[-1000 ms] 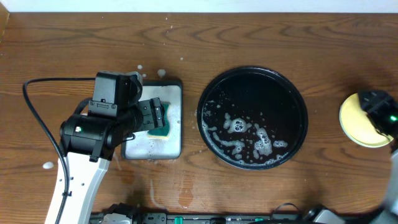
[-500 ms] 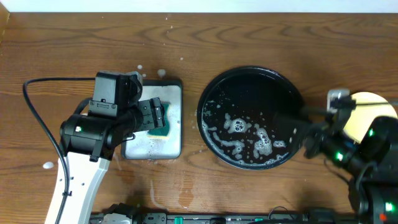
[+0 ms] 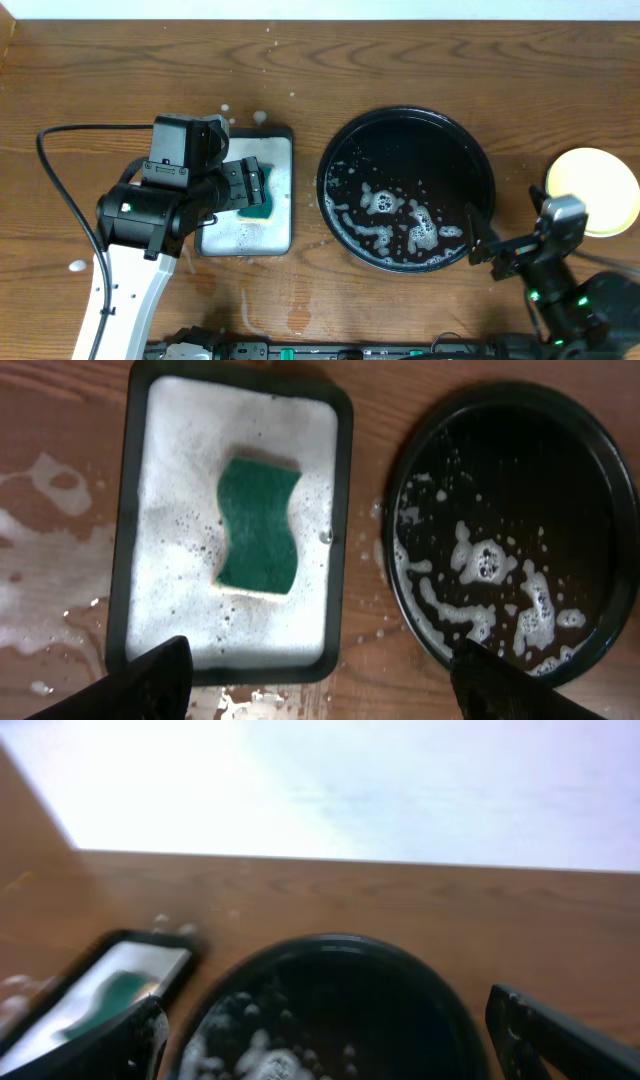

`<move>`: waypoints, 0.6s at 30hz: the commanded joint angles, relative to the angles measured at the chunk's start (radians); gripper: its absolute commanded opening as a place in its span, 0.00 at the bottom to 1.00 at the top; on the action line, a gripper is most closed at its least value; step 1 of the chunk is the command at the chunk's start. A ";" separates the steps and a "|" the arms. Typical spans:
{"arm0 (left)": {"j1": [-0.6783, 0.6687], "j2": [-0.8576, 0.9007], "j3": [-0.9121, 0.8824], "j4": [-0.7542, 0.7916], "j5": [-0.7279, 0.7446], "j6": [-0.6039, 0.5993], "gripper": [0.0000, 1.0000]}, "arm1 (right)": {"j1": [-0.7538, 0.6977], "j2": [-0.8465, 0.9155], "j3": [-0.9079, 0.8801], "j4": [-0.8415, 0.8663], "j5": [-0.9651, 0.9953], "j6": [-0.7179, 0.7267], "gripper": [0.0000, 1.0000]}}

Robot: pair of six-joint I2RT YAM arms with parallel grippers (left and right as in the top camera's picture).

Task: Clean dirty plates on tray and stack at the side

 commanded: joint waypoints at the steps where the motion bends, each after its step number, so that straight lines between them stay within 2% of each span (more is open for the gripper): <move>1: 0.002 -0.003 0.013 0.000 0.002 0.010 0.83 | 0.006 -0.139 -0.203 0.061 0.093 -0.037 0.99; 6: 0.002 -0.003 0.013 0.000 0.002 0.010 0.83 | 0.006 -0.288 -0.439 0.191 0.092 -0.037 0.99; 9: 0.002 -0.003 0.013 0.000 0.002 0.010 0.83 | 0.006 -0.320 -0.572 0.365 0.094 -0.037 0.99; 12: 0.002 -0.003 0.013 0.000 0.002 0.010 0.83 | 0.006 -0.323 -0.637 0.475 0.095 -0.037 0.99; 18: 0.002 -0.003 0.013 0.000 0.002 0.009 0.83 | 0.006 -0.323 -0.637 0.461 0.095 -0.037 0.99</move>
